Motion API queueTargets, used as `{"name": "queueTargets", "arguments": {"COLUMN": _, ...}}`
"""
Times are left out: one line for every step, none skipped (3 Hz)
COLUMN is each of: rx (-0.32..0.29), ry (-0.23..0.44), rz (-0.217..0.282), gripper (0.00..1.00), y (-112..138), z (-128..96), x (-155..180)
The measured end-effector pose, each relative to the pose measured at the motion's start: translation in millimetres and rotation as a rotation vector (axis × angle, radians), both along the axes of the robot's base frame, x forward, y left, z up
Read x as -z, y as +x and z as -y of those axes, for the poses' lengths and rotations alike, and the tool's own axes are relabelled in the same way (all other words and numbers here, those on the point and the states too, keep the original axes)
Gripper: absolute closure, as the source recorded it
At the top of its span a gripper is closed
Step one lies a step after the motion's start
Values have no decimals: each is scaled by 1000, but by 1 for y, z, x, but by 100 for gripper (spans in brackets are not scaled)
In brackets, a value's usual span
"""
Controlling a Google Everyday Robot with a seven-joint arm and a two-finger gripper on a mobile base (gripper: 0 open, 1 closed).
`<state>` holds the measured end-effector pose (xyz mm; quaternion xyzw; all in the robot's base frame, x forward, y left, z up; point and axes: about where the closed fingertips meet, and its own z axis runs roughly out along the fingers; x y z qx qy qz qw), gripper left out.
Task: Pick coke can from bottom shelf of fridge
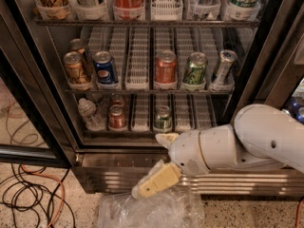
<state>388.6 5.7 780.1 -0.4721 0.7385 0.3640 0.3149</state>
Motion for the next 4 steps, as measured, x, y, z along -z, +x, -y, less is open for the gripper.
{"name": "queueTargets", "arguments": {"rx": 45, "ry": 92, "rz": 75, "gripper": 0, "y": 26, "z": -22, "x": 5}}
{"name": "queueTargets", "arguments": {"rx": 120, "ry": 139, "rz": 161, "gripper": 0, "y": 51, "z": -34, "x": -1}}
{"name": "queueTargets", "arguments": {"rx": 137, "ry": 109, "rz": 143, "gripper": 0, "y": 46, "z": -45, "x": 16}}
{"name": "queueTargets", "arguments": {"rx": 182, "ry": 80, "rz": 98, "gripper": 0, "y": 37, "z": -69, "x": 45}}
